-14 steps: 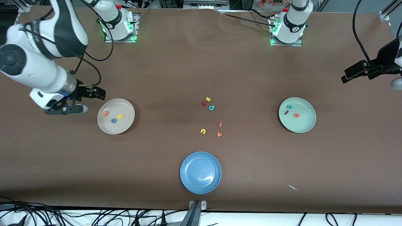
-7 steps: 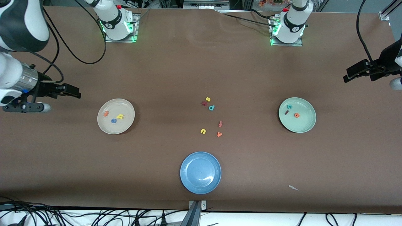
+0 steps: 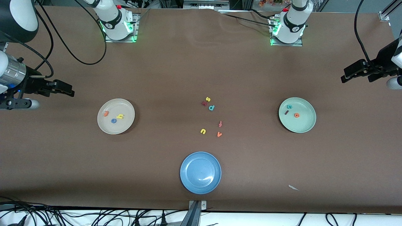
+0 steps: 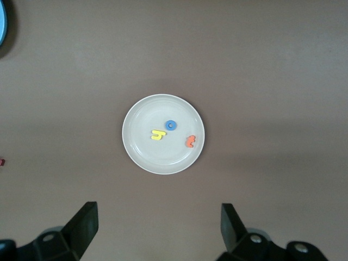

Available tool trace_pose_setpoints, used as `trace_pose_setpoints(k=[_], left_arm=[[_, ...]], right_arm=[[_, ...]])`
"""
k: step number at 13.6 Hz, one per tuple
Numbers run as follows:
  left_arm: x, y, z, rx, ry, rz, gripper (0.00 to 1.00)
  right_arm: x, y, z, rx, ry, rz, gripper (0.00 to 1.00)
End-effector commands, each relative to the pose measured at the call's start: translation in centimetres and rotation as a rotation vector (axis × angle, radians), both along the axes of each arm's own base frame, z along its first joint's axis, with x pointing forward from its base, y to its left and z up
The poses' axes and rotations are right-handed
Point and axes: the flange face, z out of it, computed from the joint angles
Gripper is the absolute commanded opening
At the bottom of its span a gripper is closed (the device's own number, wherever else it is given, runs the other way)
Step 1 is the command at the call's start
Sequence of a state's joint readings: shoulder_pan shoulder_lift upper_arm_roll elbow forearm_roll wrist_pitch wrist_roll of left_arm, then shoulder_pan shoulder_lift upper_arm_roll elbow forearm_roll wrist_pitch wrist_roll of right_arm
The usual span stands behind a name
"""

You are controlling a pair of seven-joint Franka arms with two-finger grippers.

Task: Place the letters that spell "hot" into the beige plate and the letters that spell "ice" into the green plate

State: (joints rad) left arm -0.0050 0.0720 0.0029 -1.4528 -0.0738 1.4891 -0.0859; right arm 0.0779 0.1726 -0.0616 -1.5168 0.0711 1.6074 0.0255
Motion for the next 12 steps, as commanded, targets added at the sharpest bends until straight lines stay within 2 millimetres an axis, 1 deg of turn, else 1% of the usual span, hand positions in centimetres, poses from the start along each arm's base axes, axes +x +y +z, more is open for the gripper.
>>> trace_pose_setpoints(k=[1,2,3,4,6,10,12], left_arm=[[0.5,0.7,0.0,-0.013,-0.012,-0.068,1.0],[0.6,1.0,-0.1,-0.013,-0.012,-0.081,1.0],[0.5,1.2,0.1,-0.016,-0.013,-0.078,1.0],[0.5,1.3,0.6,-0.015,-0.024,-0.076,1.0],[0.5,1.3,0.8,-0.013,-0.028,-0.075,1.0],[0.5,0.4,0.6,-0.011,-0.025,-0.084,1.0],[0.5,0.5,0.7,-0.009,-0.025,-0.082,1.0]], right_arm=[[-0.6,-0.5,0.7,0.004,0.04,-0.001,1.0],[-1.2,-0.7,1.0,0.005,0.066,-0.002,1.0],[-1.6,-1.3,1.3,0.004,0.075,-0.013,1.0],[-2.2,-1.6,2.5,0.006,0.064,-0.015,1.0],[-3.0,-1.7,3.0,0.006,0.075,-0.015,1.0],[-5.1,-1.6,2.8,0.012,0.073,-0.013,1.0],[-4.9,-1.6,3.0,0.009,0.06,-0.014,1.0]])
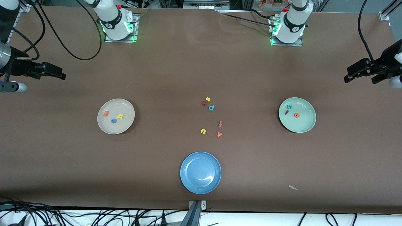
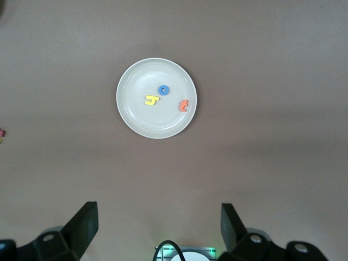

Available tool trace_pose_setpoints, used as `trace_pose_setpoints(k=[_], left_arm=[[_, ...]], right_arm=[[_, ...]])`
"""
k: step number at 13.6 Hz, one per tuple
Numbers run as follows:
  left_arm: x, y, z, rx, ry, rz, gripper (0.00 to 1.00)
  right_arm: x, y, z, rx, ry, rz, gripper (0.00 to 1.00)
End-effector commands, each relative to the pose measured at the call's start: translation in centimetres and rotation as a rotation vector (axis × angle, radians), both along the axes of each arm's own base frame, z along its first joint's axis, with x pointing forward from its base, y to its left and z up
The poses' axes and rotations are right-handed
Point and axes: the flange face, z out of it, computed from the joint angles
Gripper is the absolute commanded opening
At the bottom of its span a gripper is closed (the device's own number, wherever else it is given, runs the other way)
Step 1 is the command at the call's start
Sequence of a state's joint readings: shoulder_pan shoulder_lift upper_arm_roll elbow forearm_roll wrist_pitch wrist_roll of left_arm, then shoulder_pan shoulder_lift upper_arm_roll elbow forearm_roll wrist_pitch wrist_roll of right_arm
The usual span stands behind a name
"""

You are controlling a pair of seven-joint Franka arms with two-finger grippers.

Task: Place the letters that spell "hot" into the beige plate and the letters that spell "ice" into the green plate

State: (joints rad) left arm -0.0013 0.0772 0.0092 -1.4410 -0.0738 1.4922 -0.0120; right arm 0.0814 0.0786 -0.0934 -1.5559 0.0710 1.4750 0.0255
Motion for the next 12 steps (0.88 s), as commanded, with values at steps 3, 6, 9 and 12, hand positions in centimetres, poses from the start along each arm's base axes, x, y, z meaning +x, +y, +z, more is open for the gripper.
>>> trace_pose_setpoints(k=[3,6,9,12], left_arm=[[0.3,0.5,0.1,-0.008,-0.005,-0.011,1.0],[0.3,0.5,-0.1,-0.009,0.0,-0.01,1.0],[0.3,0.5,0.1,-0.009,-0.002,-0.008,1.0],[0.3,0.6,-0.1,-0.009,0.003,-0.007,1.0]], right_arm=[[-0.3,0.3,0.2,-0.021,-0.022,0.007,1.0],[0.5,0.8,-0.1,-0.027,-0.023,0.019,1.0],[0.4,-0.1,-0.1,-0.028,-0.019,0.012,1.0],[0.4,-0.1,-0.1,-0.028,-0.018,0.012,1.0]])
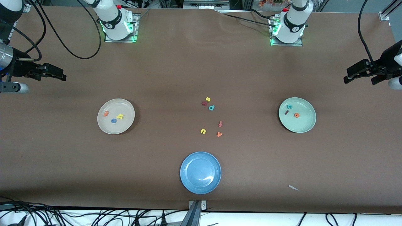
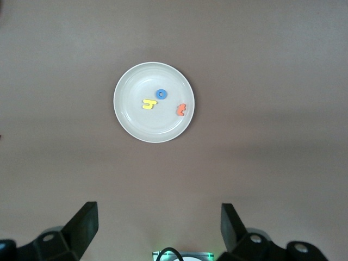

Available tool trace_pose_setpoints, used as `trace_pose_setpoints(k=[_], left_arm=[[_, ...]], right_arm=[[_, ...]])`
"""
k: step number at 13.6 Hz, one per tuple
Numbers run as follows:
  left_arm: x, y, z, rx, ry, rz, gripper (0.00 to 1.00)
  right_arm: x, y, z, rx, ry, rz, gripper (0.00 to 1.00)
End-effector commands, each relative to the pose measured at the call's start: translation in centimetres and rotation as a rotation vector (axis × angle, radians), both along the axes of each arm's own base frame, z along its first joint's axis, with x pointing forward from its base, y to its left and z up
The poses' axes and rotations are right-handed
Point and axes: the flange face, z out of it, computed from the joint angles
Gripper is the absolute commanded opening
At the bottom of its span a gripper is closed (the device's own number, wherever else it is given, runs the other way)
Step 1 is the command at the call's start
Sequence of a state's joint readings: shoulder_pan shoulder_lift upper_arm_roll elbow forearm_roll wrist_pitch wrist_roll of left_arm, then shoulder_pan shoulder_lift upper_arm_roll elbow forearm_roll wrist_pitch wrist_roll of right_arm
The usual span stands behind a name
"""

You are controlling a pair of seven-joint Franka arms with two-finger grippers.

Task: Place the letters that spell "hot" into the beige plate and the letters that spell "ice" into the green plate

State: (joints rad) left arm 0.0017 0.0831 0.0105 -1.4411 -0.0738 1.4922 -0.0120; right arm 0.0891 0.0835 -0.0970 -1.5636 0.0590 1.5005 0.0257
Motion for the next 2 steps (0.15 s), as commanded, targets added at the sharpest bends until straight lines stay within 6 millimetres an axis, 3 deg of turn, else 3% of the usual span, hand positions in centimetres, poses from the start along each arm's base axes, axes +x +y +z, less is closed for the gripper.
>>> trace_pose_setpoints(k=[1,2], left_arm=[[0.12,0.34,0.22,-0.009,-0.003,-0.011,1.0],[0.12,0.34,0.08,-0.009,0.0,-0.011,1.0]], right_arm=[[0.0,-0.24,0.32,-0.015,-0.006,0.009,1.0],[0.0,-0.24,0.32,-0.015,-0.006,0.009,1.0]])
